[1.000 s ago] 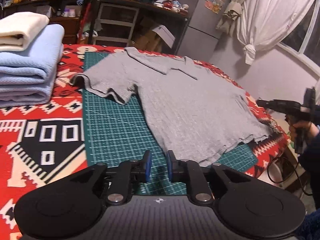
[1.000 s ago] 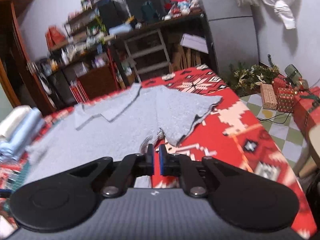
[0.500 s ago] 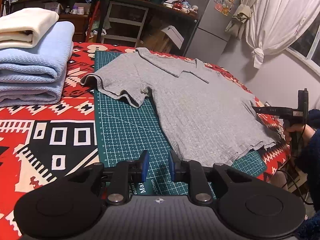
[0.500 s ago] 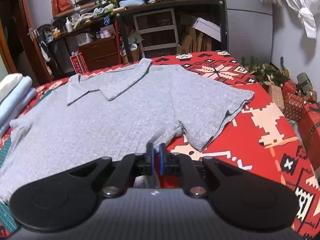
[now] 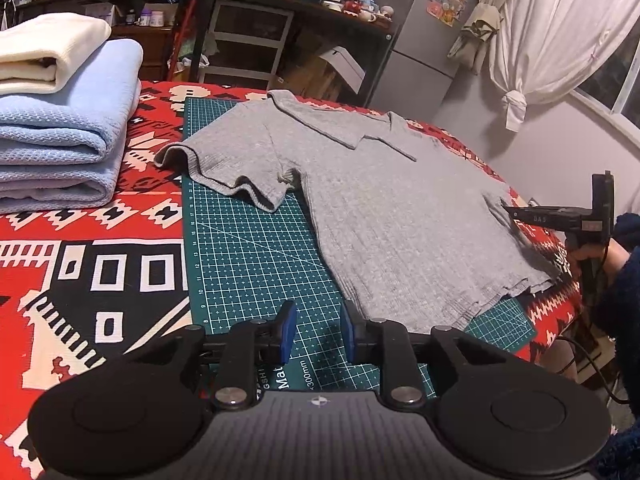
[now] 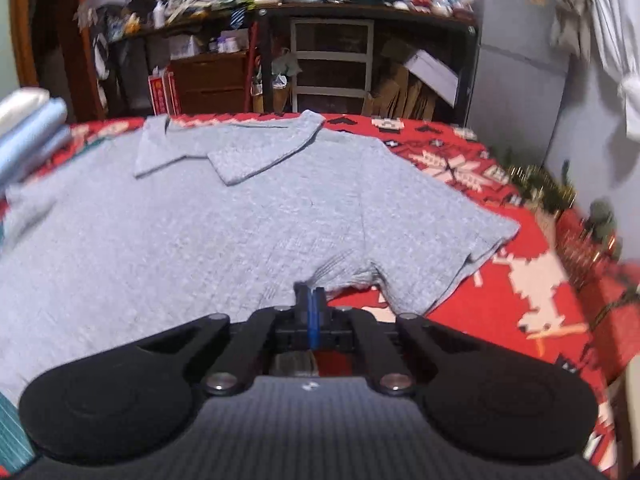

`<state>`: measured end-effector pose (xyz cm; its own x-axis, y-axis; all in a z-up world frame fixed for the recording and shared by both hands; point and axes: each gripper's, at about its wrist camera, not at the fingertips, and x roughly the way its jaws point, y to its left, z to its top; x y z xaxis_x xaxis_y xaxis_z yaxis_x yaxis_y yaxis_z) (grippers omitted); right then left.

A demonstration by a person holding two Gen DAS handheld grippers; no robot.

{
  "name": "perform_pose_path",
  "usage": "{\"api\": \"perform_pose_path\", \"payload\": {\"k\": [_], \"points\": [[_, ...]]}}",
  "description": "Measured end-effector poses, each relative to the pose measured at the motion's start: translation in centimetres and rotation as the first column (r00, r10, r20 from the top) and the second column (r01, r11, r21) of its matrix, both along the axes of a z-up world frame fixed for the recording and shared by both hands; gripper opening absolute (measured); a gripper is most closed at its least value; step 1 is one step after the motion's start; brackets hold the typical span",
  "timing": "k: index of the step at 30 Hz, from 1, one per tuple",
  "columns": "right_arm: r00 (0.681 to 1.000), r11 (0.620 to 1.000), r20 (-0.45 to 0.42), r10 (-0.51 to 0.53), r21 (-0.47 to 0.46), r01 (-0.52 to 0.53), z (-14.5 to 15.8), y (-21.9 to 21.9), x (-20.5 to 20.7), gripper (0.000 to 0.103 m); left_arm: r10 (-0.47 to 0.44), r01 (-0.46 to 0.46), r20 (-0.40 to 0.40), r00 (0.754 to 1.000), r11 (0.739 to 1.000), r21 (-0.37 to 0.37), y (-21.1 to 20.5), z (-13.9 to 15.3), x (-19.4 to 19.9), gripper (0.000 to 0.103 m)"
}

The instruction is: Fold clothes

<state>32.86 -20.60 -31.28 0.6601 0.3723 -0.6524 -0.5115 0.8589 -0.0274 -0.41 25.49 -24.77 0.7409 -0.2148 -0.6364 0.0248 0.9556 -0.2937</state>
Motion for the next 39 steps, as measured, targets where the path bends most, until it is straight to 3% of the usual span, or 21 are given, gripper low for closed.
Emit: {"api": "perform_pose_path", "payload": {"k": [9, 15, 18, 21, 24, 26, 29, 33, 35, 37, 38, 39], "points": [[0.992, 0.992, 0.010, -0.124, -0.008, 0.124, 0.3, -4.1, 0.0, 0.000, 0.003, -0.003, -0.002, 1.000, 1.000, -0.006, 0.3, -0.2, 0.1, 0.023], [0.990, 0.974, -0.053, -0.134, 0.175, 0.141, 0.6, -6.2, -0.9, 0.004, -0.014, 0.014, 0.002, 1.000, 1.000, -0.022, 0.0, -0.2, 0.1, 0.023], [0.989, 0.966, -0.076, -0.129, 0.216, 0.142, 0.6, -6.3, -1.4, 0.012, -0.020, 0.020, 0.002, 1.000, 0.999, -0.034, -0.1, -0.1, 0.1, 0.023], [0.988, 0.958, -0.095, -0.124, 0.249, 0.144, 0.5, -6.2, -2.0, 0.013, -0.026, 0.026, 0.002, 1.000, 0.999, -0.046, -0.2, -0.1, 0.1, 0.023], [0.987, 0.968, -0.061, -0.151, 0.191, 0.160, 0.7, -6.5, -3.1, 0.014, -0.033, 0.033, 0.002, 0.999, 0.998, -0.058, -0.2, -0.1, 0.1, 0.024], [0.988, 0.960, -0.071, -0.136, 0.239, 0.149, 1.2, -7.6, -4.1, 0.014, -0.037, 0.037, 0.002, 0.999, 0.997, -0.067, -0.3, 0.0, 0.1, 0.030], [0.990, 0.953, -0.097, -0.102, 0.276, 0.125, 1.6, -8.8, -6.0, 0.022, -0.056, 0.055, -0.003, 0.998, 0.996, -0.068, -0.7, -0.1, 0.3, 0.032], [0.990, 0.963, -0.099, -0.096, 0.241, 0.118, 1.6, -9.7, -8.7, 0.032, -0.070, 0.070, -0.015, 0.997, 0.997, -0.035, -1.6, -0.3, 1.0, 0.037], [0.990, 0.965, -0.106, -0.098, 0.233, 0.120, 1.2, -9.9, -9.5, 0.032, -0.073, 0.073, -0.019, 0.997, 0.997, -0.010, -2.1, -0.3, 1.2, 0.038], [0.989, 0.967, -0.113, -0.099, 0.225, 0.122, 0.8, -10.1, -10.3, 0.028, -0.079, 0.080, -0.020, 0.997, 0.996, 0.027, -2.7, -0.3, 1.3, 0.036], [0.989, 0.969, -0.104, -0.103, 0.213, 0.123, 0.7, -9.9, -10.7, 0.005, -0.086, 0.087, -0.022, 0.996, 0.995, 0.047, -3.1, -0.3, 1.3, 0.018], [0.990, 0.972, -0.090, -0.109, 0.198, 0.125, 0.6, -9.7, -11.0, 0.001, -0.095, 0.096, -0.027, 0.995, 0.993, 0.069, -3.4, -0.4, 1.3, 0.000]]}}
